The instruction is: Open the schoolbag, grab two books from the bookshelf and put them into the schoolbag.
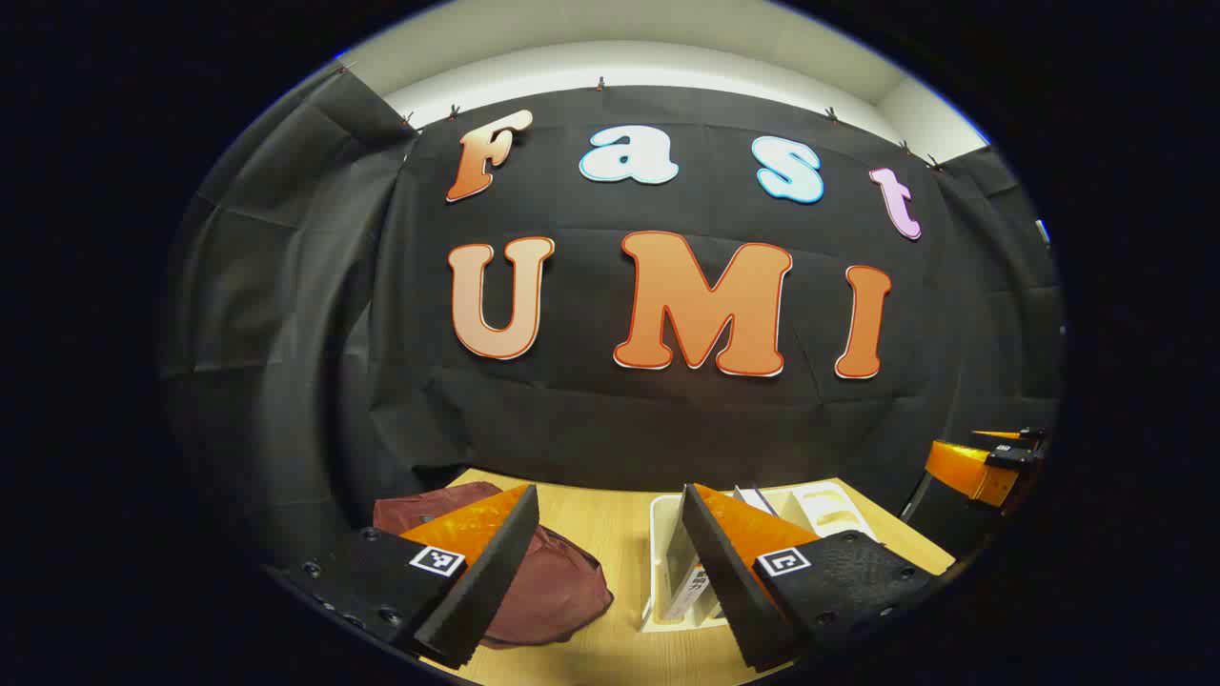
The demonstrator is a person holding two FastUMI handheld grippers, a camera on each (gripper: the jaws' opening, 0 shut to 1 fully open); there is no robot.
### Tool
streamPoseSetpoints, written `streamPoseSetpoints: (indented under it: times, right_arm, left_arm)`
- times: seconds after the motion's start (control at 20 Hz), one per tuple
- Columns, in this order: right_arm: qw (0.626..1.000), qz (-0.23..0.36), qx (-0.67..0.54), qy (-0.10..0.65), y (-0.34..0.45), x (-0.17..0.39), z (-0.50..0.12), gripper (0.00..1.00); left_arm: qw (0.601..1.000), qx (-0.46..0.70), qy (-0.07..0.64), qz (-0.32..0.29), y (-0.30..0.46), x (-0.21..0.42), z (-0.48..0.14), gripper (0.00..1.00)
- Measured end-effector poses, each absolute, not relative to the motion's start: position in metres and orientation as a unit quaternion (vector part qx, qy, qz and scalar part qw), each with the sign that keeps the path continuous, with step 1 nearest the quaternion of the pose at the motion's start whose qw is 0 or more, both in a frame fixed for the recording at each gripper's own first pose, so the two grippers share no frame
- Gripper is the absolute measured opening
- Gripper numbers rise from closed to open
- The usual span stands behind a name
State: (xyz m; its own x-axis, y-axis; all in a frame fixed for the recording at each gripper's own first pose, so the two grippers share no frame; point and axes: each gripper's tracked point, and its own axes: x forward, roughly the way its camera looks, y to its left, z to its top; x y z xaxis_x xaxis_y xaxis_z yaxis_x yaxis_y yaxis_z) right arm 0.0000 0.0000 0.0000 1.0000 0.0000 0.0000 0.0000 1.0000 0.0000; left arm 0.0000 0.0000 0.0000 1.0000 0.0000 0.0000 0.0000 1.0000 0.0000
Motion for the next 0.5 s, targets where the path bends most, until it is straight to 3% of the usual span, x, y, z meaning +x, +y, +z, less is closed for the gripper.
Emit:
streamPoseSetpoints:
  times: [0.5]
  right_arm:
    - [1.000, 0.005, 0.009, 0.003, -0.0009, 0.0016, 0.0021, 0.96]
  left_arm:
    - [0.999, 0.028, 0.002, 0.016, 0.0093, -0.0070, -0.0013, 0.95]
